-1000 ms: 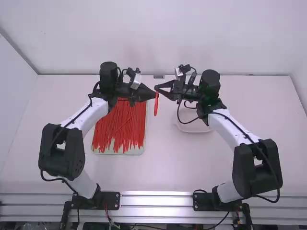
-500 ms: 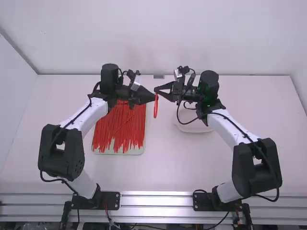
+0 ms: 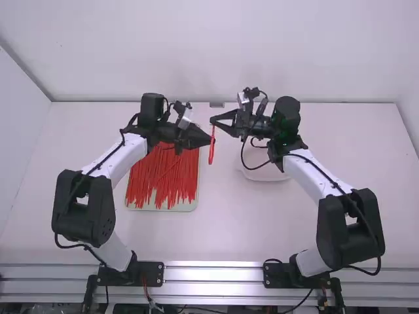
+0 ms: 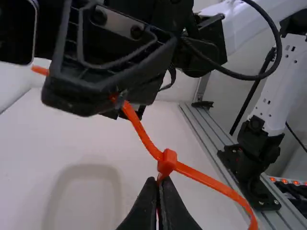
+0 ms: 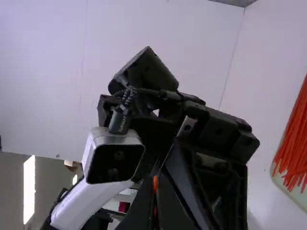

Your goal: Fasten the cable tie

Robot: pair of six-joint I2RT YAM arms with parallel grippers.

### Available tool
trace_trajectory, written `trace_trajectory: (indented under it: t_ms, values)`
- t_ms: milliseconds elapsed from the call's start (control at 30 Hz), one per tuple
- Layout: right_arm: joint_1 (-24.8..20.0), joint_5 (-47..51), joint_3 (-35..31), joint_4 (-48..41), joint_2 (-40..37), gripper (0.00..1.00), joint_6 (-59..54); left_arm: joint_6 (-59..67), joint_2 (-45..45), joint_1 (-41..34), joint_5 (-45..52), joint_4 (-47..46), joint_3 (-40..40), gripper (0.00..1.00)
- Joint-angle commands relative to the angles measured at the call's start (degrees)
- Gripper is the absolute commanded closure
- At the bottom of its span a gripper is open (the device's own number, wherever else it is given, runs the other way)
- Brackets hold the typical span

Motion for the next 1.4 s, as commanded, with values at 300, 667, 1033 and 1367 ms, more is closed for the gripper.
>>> trace_trajectory:
  t_ms: [300,667,1033,1367]
  values:
    - [-1.5,1.6,1.3,3.1,-0.7,1.0,3.1,3.5,0.1,-0.2,-4.8,1.7,-6.4,0.98]
    - [-2.7,1.6,1.3,5.8,-0.7,1.0,5.0,3.6,0.1,-0.2,-8.3,-1.4,-6.4,0.98]
    - [-3.8,1.5,1.3,8.3,-0.7,1.0,5.9,2.2,0.1,-0.2,-11.1,0.7,-11.6,0.98]
    - [-4.5,1.4,1.3,8.4,-0.7,1.0,5.3,-13.1,0.1,-0.1,-12.3,19.1,-21.1,0.98]
